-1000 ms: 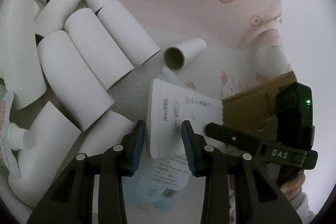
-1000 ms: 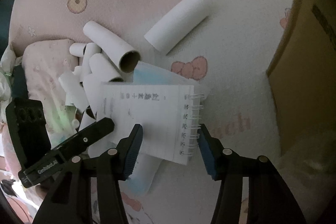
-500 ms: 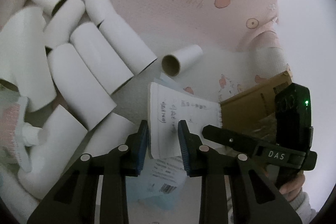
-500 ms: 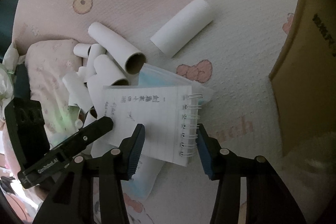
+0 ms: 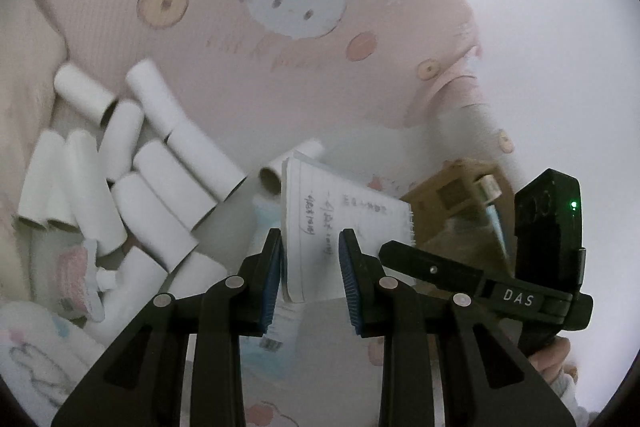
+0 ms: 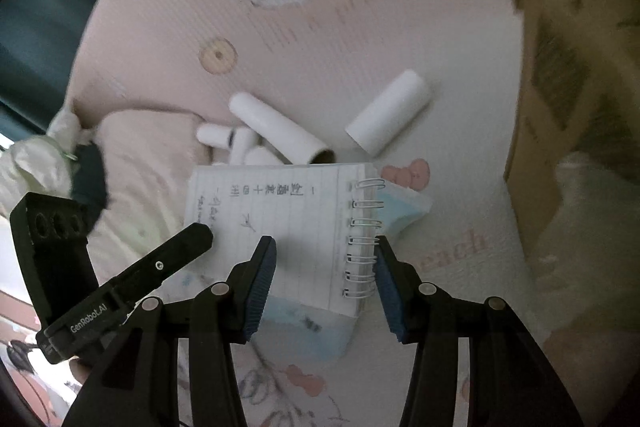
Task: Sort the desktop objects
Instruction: 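Carry the notepad with the left gripper over the cardboard box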
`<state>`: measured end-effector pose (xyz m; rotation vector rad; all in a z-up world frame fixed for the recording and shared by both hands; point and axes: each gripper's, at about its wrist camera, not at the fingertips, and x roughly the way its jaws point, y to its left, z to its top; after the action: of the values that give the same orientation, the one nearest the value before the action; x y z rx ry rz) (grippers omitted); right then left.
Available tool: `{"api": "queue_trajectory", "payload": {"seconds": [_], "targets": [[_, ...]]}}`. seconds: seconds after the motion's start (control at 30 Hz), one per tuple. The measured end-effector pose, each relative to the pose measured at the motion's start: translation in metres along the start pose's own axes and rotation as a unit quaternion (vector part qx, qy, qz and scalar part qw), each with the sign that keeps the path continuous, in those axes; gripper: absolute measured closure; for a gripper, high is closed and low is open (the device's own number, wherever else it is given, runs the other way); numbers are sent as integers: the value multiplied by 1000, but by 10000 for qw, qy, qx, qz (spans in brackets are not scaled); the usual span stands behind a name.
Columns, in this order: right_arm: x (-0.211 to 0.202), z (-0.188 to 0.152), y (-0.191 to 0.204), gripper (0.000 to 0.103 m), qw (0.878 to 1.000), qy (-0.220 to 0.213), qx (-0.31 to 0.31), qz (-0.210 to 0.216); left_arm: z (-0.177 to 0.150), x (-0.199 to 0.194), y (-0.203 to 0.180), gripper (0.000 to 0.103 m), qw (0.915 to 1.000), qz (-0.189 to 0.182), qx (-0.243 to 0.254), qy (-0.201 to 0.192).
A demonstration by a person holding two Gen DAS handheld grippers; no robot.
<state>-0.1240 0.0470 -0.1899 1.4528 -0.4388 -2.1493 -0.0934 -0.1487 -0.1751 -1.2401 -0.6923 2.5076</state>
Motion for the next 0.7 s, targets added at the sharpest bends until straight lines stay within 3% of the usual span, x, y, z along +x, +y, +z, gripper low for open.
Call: {"api": "queue_trajectory", "payload": {"seconds": [0.4,0.7], "targets": [[-61,-9,30,56,9971,-591,-234,418,0,-56,-56,72,9969,423,525,-394],[-101,-12,28,56,9931,-989,-256,570,10,-61,-100,71,9933,460,952,-477]]}}
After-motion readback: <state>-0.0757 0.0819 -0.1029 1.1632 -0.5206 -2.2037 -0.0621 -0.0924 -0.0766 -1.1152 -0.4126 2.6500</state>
